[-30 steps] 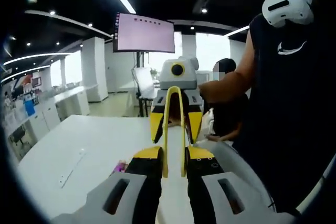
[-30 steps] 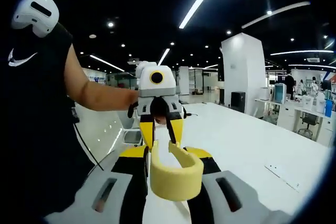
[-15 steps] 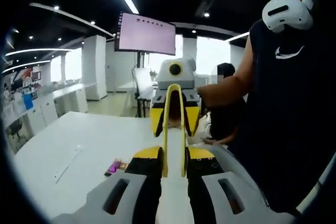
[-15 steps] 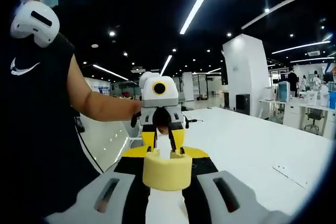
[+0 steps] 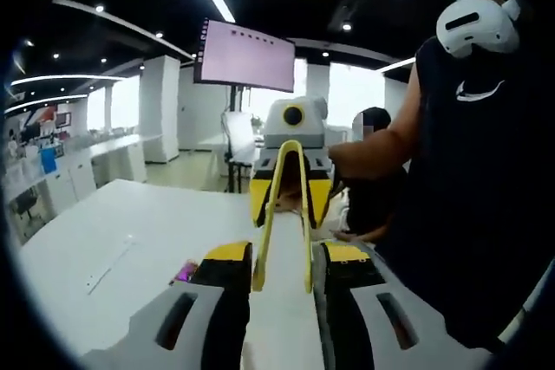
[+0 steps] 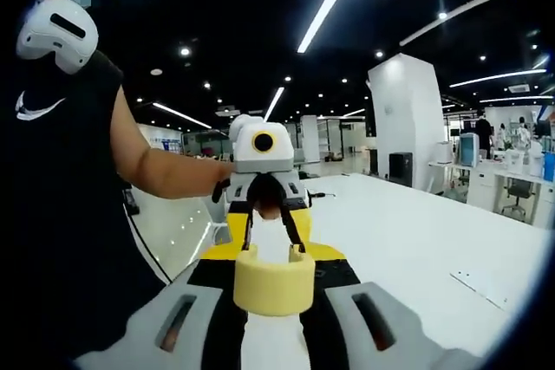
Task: Place the target food into the container with the food tongs after gripping and lifting it, then release it inside without dropping or visibly crushing the food.
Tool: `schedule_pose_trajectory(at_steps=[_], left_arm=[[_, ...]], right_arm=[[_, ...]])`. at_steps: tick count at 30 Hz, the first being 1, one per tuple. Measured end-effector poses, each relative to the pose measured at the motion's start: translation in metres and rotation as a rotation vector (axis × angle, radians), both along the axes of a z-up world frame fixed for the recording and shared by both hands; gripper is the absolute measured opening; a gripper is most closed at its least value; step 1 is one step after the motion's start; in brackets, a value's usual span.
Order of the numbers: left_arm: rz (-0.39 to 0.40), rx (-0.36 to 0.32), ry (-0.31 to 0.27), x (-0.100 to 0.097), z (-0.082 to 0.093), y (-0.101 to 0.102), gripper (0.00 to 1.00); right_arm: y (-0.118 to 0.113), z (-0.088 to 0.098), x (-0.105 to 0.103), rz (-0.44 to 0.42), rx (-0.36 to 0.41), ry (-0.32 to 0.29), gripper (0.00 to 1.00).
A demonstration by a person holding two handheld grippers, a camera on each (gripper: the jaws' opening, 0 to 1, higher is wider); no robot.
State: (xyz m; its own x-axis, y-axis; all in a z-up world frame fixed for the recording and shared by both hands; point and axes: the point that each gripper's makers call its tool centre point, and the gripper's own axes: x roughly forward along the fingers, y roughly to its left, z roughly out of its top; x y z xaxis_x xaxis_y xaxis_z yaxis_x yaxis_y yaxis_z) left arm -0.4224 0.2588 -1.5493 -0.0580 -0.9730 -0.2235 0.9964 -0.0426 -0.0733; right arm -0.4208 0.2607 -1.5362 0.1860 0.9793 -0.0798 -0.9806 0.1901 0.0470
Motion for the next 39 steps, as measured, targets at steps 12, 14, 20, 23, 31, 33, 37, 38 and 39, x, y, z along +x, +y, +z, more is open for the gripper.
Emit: schedule_pose_trajectory(at_steps=[12,14,20,23,31,33,37,38,39], left_arm=[[0.045,0.028,0.053,0.003,-0.011,0.002,0.25],[0.045,0.038,0.055,0.002,-0.012,0.002,0.24],[0.043,0.035,0.036,0.001,-0.011,0.003,0.21],[0.04,0.025,0.035,0.001,-0.009,0.002,0.2],[0.027,0.001,0.029,-0.002,-0.004,-0.007,0.18],[0.03,-0.007,0.026,-0.001,-0.001,-0.007,0.18],[0.028,-0.025,0.034,-0.001,0.002,-0.007,0.2],[0.028,-0.029,0.034,0.0,0.003,-0.007,0.22],[0.029,-0.038,0.031,0.0,0.004,-0.007,0.22]], right_arm=[[-0.002,0.004,0.0,-0.002,0.028,0.049,0.22],[-0.002,0.003,0.0,-0.001,0.024,0.047,0.22],[-0.002,0.001,-0.001,0.005,0.02,0.042,0.23],[-0.002,0.001,-0.002,0.01,0.023,0.042,0.23],[0.003,0.001,-0.002,0.015,0.032,0.05,0.25],[0.003,0.001,-0.002,0.013,0.032,0.053,0.24],[0.001,0.003,-0.003,0.004,0.039,0.06,0.23],[0.001,0.005,-0.003,0.003,0.044,0.056,0.24],[0.001,0.006,-0.003,0.003,0.045,0.057,0.24]])
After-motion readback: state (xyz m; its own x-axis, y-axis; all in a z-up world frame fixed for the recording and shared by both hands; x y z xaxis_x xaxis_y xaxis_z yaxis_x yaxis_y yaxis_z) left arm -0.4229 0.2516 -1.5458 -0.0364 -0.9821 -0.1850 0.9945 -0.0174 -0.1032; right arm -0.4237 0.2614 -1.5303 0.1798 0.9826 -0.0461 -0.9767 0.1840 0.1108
